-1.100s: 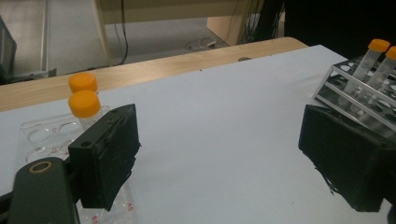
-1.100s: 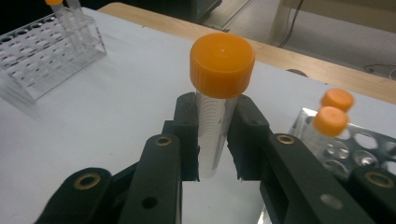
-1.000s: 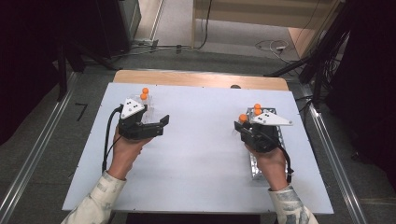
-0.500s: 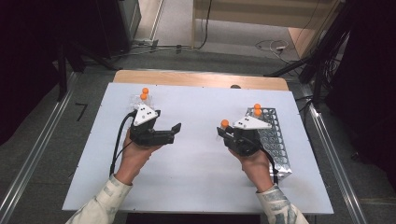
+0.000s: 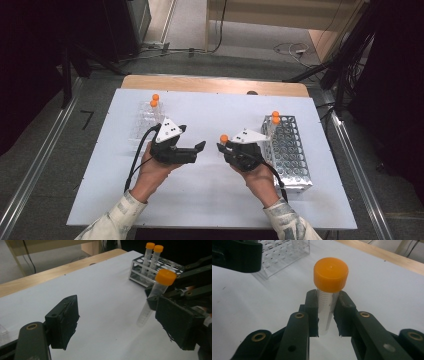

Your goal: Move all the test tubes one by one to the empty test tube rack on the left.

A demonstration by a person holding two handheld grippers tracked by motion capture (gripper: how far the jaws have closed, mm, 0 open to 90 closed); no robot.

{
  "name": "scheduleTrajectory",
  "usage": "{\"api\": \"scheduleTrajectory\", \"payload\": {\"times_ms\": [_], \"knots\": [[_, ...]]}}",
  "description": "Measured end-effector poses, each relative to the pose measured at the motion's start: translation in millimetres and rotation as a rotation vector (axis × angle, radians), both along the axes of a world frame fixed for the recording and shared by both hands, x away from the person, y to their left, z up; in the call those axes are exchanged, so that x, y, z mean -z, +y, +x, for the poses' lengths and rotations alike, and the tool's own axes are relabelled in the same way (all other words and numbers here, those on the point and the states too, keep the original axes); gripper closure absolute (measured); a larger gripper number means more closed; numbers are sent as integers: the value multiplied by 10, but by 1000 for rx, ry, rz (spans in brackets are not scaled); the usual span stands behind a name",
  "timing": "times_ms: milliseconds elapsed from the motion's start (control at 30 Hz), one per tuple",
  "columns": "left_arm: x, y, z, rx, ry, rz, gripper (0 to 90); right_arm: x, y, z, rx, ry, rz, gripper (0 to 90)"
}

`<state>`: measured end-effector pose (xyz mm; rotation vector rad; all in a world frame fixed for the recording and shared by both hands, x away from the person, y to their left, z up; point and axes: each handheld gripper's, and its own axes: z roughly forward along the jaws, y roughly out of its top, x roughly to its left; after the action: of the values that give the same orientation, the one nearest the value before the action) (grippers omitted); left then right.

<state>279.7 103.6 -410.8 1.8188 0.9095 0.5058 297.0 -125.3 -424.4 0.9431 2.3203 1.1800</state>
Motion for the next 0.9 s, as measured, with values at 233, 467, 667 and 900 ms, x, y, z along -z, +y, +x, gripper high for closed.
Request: {"api": "scheduleTrajectory", "payload": {"times_ms": [233, 467, 667, 900], "knots": [[59, -134, -52, 36, 0, -26, 253, 75, 157, -25, -40, 14, -17, 722], [89, -184, -53, 76, 23, -49, 359, 99, 274, -65, -76, 26, -16, 722], [122, -178, -34, 90, 43, -57, 471, 94, 308, -97, -91, 25, -11, 722], [131, -185, -39, 107, 38, -47, 616, 101, 315, -98, -97, 22, -14, 721]]}}
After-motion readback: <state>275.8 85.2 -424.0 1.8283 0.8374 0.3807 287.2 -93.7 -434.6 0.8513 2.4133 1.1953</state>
